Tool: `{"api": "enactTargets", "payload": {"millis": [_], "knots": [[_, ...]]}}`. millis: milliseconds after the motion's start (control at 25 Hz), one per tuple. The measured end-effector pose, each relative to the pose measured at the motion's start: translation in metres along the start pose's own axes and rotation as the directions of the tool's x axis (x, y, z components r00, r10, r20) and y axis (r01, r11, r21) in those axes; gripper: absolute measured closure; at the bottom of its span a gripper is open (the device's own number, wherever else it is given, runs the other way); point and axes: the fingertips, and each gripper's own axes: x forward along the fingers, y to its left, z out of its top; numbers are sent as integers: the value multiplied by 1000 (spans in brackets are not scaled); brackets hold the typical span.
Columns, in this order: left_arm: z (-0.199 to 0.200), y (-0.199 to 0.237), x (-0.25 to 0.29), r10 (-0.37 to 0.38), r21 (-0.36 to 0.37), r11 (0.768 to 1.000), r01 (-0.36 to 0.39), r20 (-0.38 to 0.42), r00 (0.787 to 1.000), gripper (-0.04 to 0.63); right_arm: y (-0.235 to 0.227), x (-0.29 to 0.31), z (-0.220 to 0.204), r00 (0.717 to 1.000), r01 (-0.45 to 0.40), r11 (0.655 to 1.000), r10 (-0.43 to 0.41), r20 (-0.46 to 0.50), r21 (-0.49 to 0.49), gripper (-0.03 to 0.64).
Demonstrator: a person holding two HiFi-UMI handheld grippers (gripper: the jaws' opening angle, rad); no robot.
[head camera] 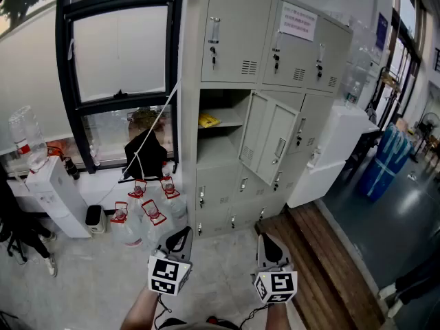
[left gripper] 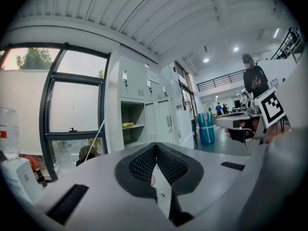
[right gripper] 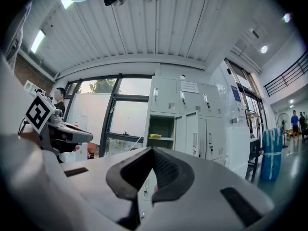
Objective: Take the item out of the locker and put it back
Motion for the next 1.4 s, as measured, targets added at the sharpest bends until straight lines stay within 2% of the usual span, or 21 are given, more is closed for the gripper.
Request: {"api": "enactTargets", "payload": {"millis": [440, 840, 1120, 1400], "knots": [[1, -9, 9, 2, -1, 1000, -2, -6, 1000, 572, -7, 0, -2, 1000, -17, 1000, 17, 12, 16, 604], [-6, -17, 31, 38, -17, 999, -38, -29, 999, 572, -27, 11, -24, 998, -49, 999, 50, -33, 17, 604], [-9, -10, 86, 33, -18, 999, -34, -53, 998, 572, -48, 58, -38, 997, -66, 998, 67, -46, 18, 604], [-4, 31, 167, 50, -8, 999, -50, -34, 998, 572, -69, 146, -45, 995, -93, 996, 93, -34, 4, 604]]}}
